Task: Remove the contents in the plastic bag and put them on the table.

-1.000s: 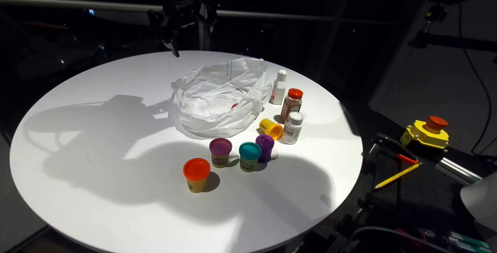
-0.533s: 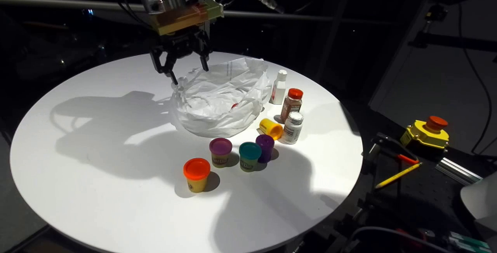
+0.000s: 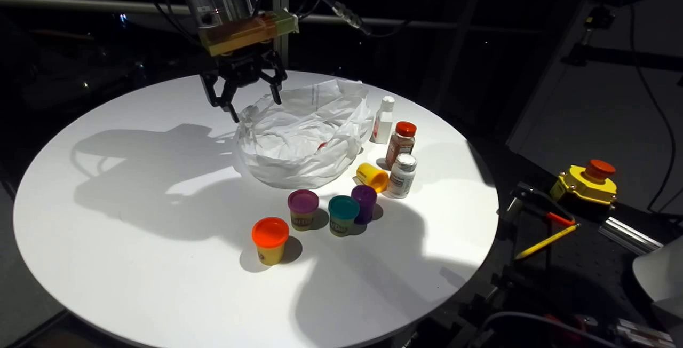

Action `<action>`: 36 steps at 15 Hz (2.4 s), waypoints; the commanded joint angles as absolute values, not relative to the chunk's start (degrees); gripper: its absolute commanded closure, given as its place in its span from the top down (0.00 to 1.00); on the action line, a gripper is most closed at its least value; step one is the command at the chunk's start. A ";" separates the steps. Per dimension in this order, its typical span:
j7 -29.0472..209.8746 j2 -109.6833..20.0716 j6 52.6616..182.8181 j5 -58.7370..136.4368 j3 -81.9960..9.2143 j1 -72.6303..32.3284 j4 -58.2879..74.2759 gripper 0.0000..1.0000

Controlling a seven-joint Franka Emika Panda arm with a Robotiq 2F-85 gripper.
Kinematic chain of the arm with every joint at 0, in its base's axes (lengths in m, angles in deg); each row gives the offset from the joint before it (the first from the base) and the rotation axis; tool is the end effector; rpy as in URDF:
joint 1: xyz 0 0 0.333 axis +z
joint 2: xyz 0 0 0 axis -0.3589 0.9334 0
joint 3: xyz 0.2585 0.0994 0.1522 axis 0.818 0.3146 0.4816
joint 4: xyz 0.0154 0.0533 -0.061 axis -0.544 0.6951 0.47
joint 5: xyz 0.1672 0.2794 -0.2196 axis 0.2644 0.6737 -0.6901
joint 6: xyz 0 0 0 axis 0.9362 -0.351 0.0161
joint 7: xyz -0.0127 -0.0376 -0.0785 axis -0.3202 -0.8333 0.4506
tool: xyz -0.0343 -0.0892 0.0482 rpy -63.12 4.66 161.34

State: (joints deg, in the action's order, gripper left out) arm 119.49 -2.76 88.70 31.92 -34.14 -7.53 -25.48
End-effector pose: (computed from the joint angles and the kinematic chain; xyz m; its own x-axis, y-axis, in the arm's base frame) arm 0.7412 0.1484 0.2028 0.9473 -0.3109 -0.0774 -0.2812 -0.9226 0.2641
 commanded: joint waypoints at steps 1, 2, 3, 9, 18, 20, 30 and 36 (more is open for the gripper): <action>119.14 -2.53 88.36 32.90 -35.21 -6.84 -25.96 1.00; 119.99 -2.39 88.20 32.62 -35.65 -6.65 -25.58 1.00; 120.93 -2.67 88.55 32.48 -36.06 -6.56 -24.38 1.00; 121.38 -5.41 93.92 32.60 -37.20 -7.93 -14.34 1.00; 120.15 -11.15 100.67 31.66 -39.95 -9.57 1.19 1.00; 118.78 -12.70 101.32 31.71 -39.63 -9.68 3.87 1.00; 114.53 -12.62 104.03 32.83 -38.97 -10.45 6.00 0.68; 117.19 -16.56 106.35 32.68 -39.81 -9.39 11.18 0.25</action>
